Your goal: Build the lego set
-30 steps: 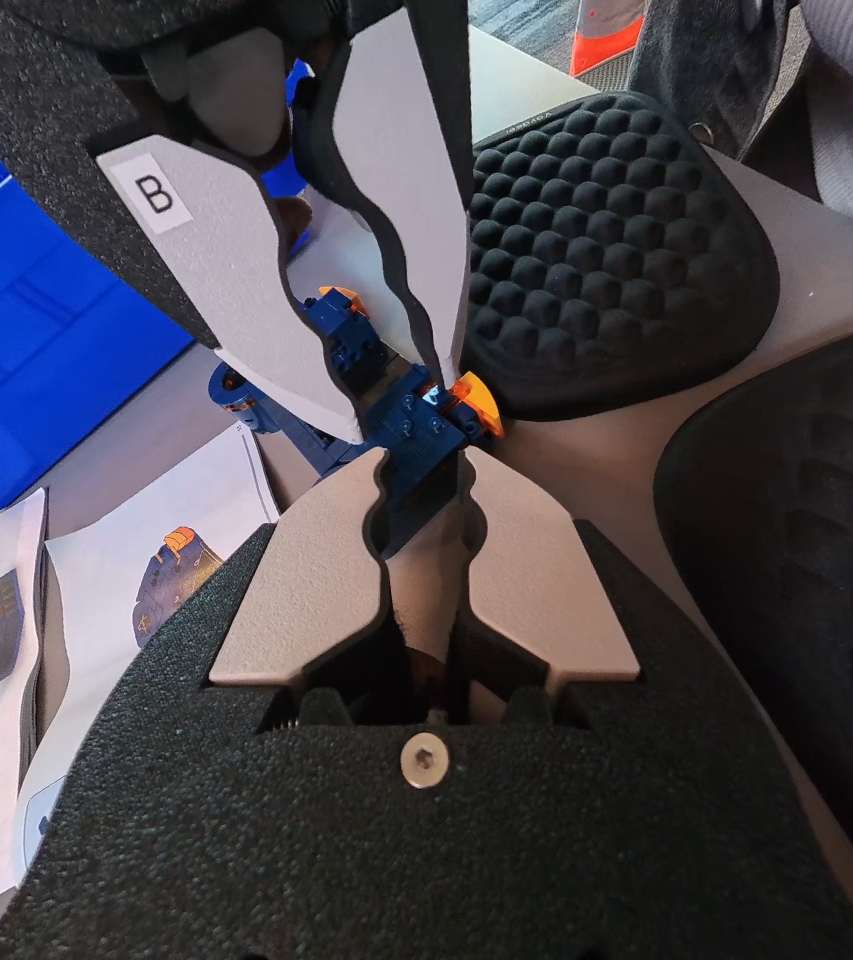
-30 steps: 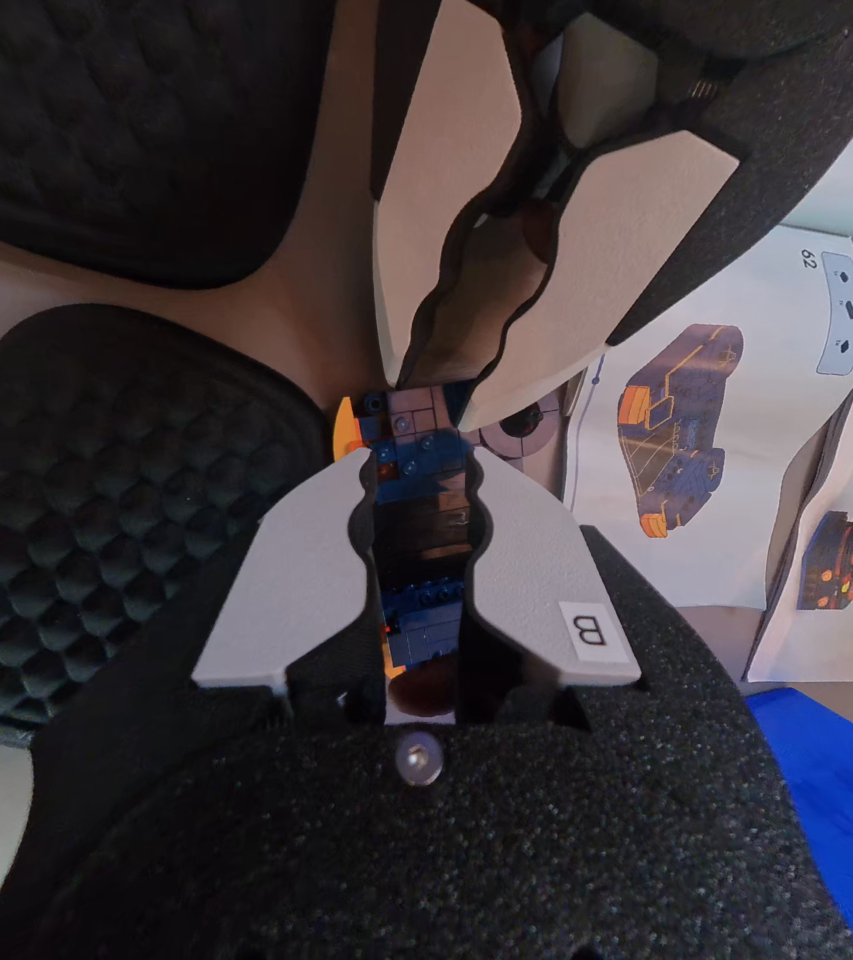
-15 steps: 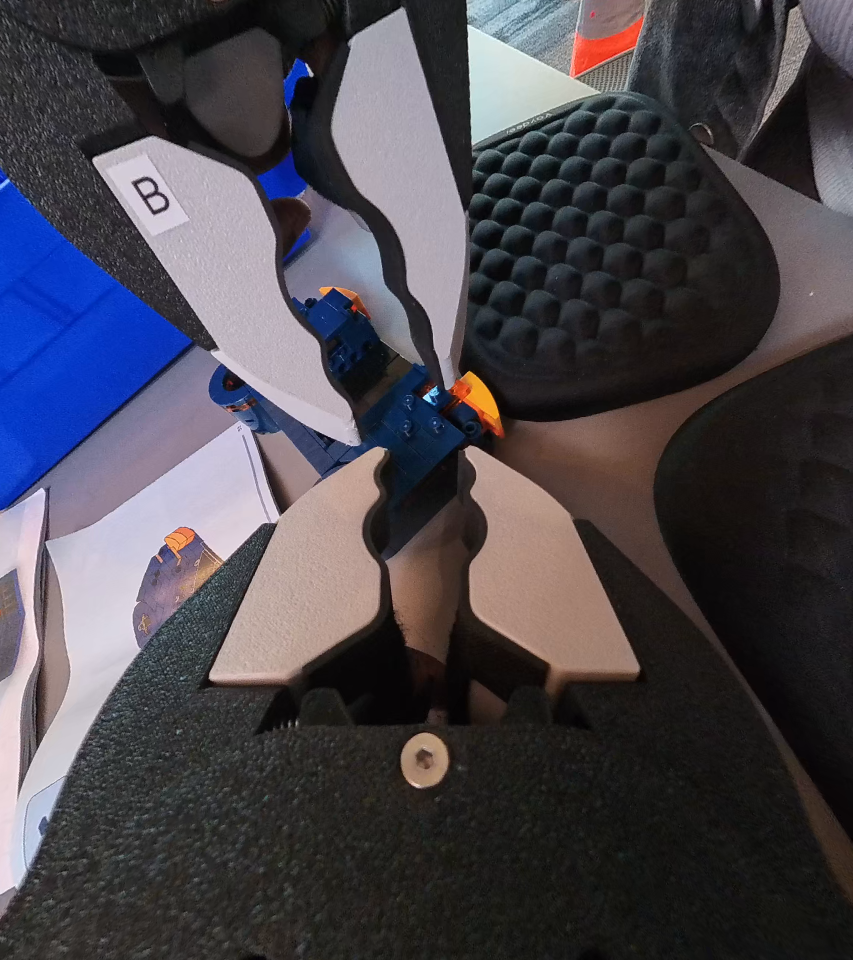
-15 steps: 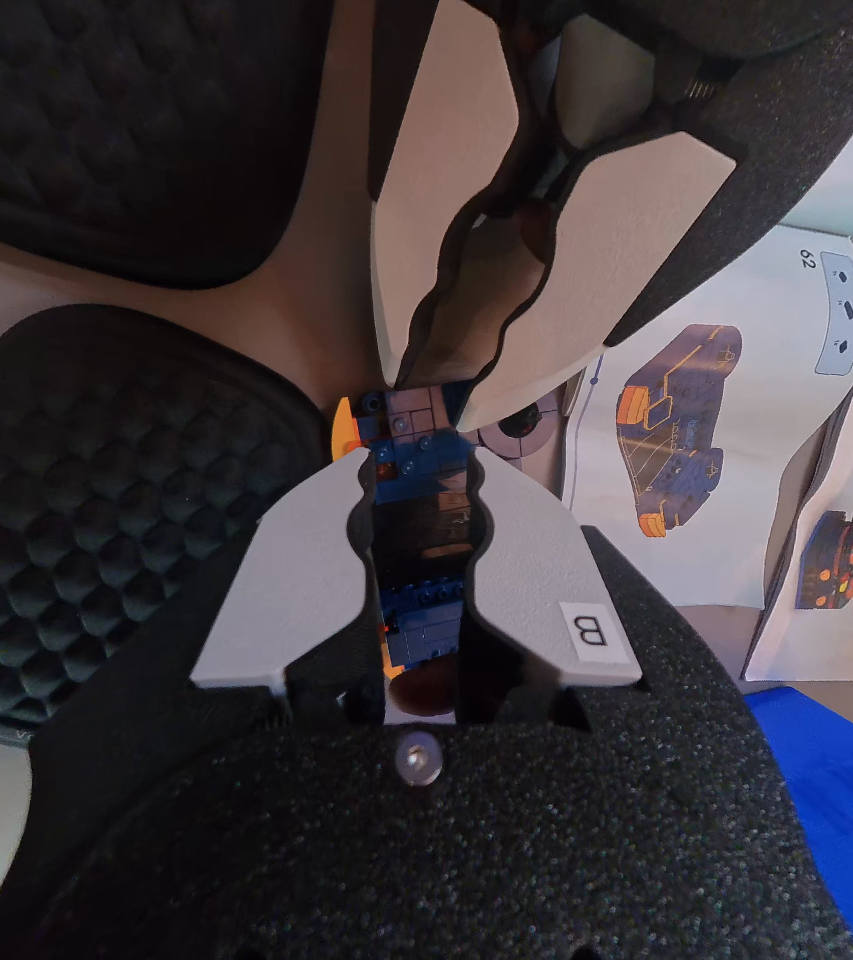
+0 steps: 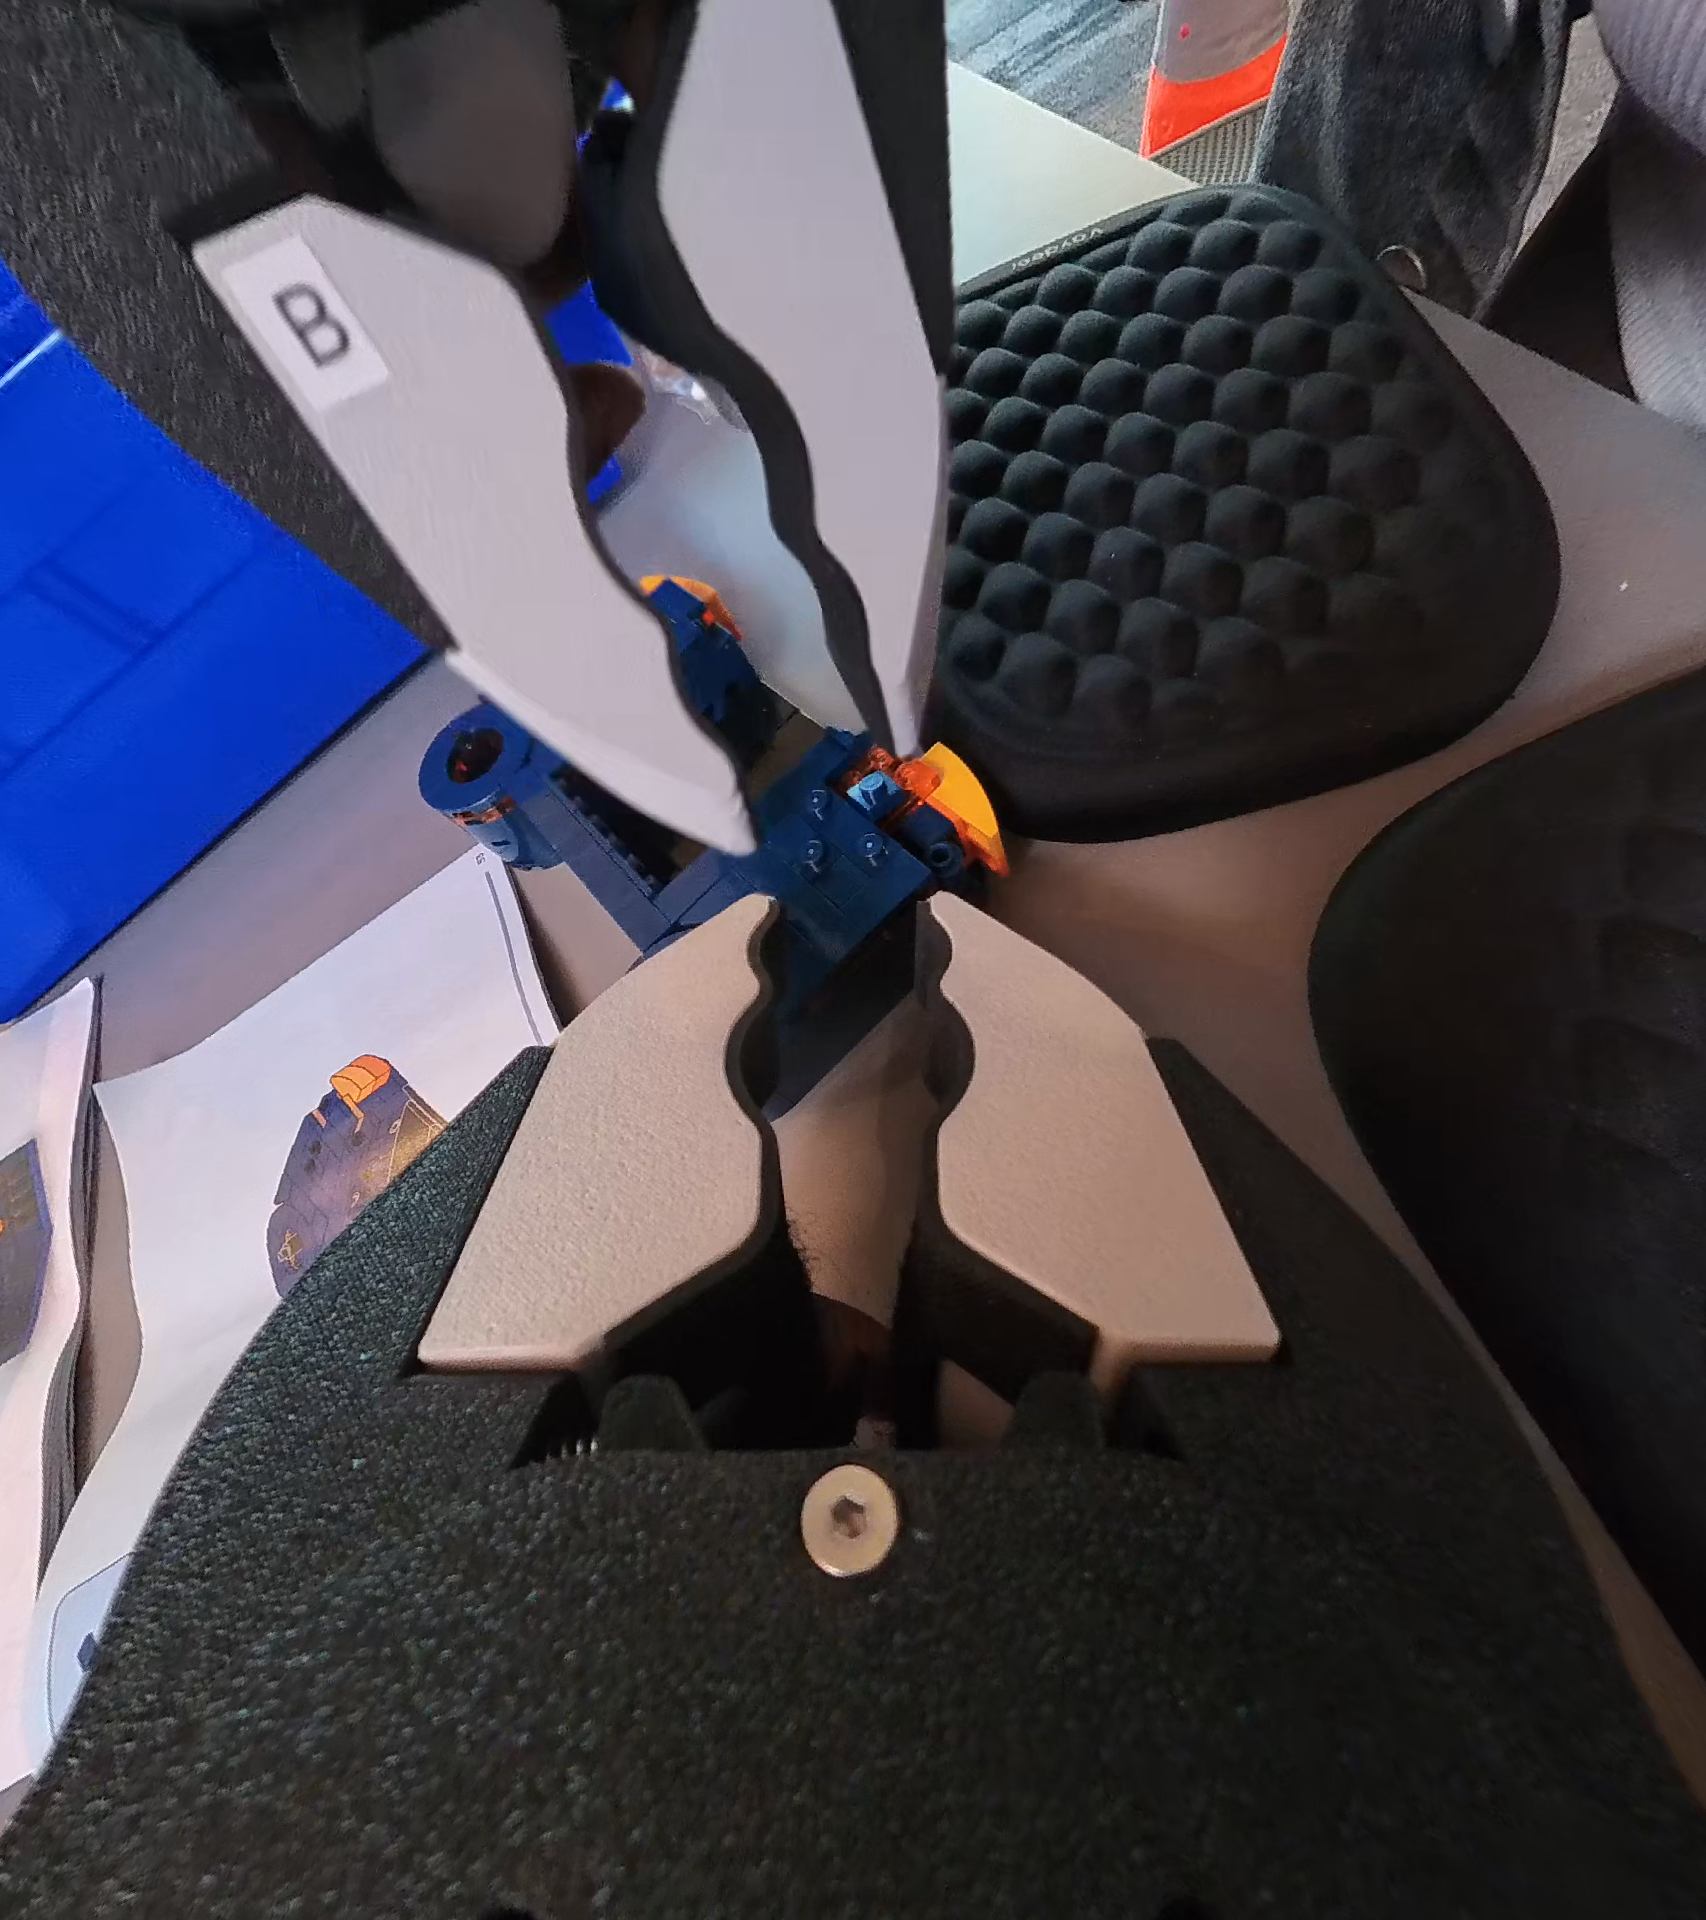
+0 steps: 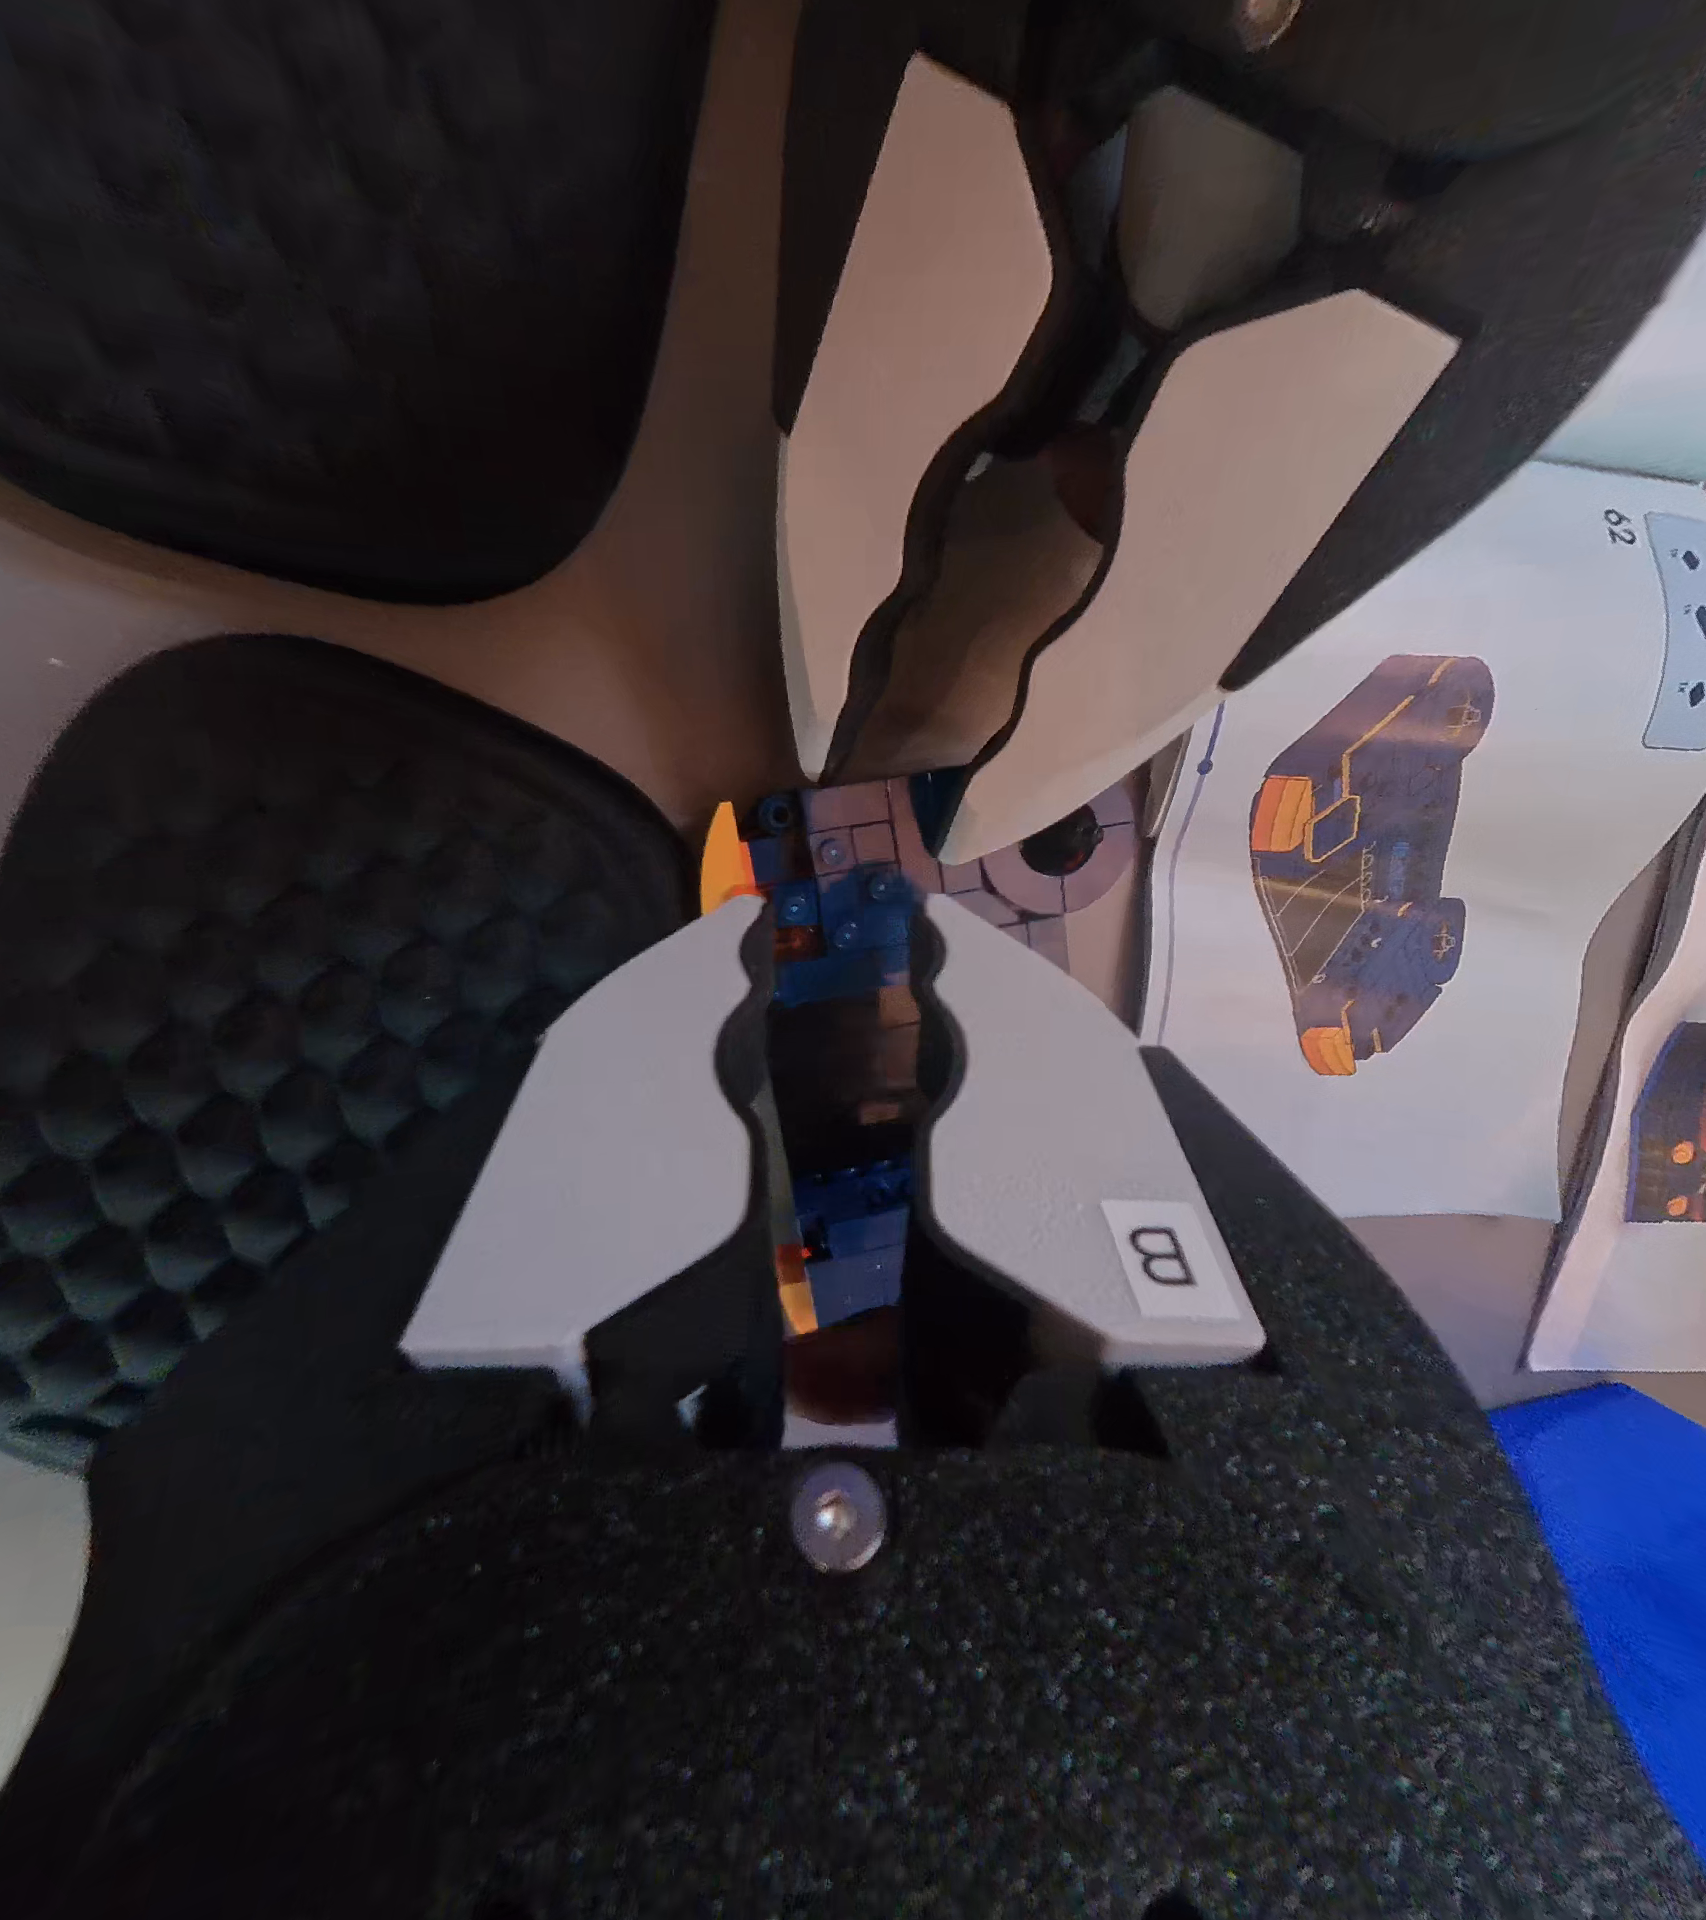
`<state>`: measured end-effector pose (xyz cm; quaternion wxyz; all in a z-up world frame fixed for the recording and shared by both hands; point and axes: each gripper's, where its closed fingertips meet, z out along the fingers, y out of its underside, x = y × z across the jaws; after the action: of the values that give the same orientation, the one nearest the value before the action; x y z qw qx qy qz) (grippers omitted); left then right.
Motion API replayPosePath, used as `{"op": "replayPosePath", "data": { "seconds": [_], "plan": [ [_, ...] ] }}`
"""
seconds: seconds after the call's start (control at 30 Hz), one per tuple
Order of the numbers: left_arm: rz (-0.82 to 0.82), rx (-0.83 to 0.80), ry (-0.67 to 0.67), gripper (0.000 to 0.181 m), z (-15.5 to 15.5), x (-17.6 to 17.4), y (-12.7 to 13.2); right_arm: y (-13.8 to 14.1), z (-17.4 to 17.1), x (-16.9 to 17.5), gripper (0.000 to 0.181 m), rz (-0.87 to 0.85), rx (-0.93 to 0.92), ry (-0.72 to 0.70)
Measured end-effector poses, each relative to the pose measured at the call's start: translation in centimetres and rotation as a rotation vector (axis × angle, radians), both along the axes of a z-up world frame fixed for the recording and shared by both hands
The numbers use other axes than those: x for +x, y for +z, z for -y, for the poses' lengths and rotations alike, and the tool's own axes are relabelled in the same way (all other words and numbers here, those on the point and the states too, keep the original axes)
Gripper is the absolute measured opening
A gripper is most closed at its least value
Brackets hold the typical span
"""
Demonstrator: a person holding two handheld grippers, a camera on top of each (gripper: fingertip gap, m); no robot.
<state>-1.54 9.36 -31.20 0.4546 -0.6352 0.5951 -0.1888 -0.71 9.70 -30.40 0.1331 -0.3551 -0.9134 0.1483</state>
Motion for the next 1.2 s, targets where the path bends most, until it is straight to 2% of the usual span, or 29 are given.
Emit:
{"op": "replayPosePath", "data": {
  "seconds": [0.1, 0.17, 0.33, 0.93, 1.2],
  "plan": [
    [0.001, 0.002, 0.0, 0.023, 0.0, 0.0, 0.0, 1.2, 0.6, 0.2, 0.0, -0.062, -0.087, -0.061],
    [0.003, 0.004, 0.0, 0.023, 0.0, 0.0, 0.0, 1.4, 1.2, 0.4, 0.0, -0.093, -0.153, -0.128],
    [0.004, 0.011, 0.0, 0.023, -0.1, 0.0, 0.0, 0.3, 0.8, 0.4, 0.0, -0.108, -0.136, -0.207],
    [0.008, 0.012, 0.0, 0.021, -0.1, 0.1, 0.1, -0.6, 0.2, 0.7, 0.0, -0.001, 0.0, -0.085],
    [0.009, 0.01, 0.003, 0.021, -0.1, 0.1, 0.1, -0.5, 0.4, 0.6, 0.0, 0.049, 0.073, 0.015]
  ]
}}
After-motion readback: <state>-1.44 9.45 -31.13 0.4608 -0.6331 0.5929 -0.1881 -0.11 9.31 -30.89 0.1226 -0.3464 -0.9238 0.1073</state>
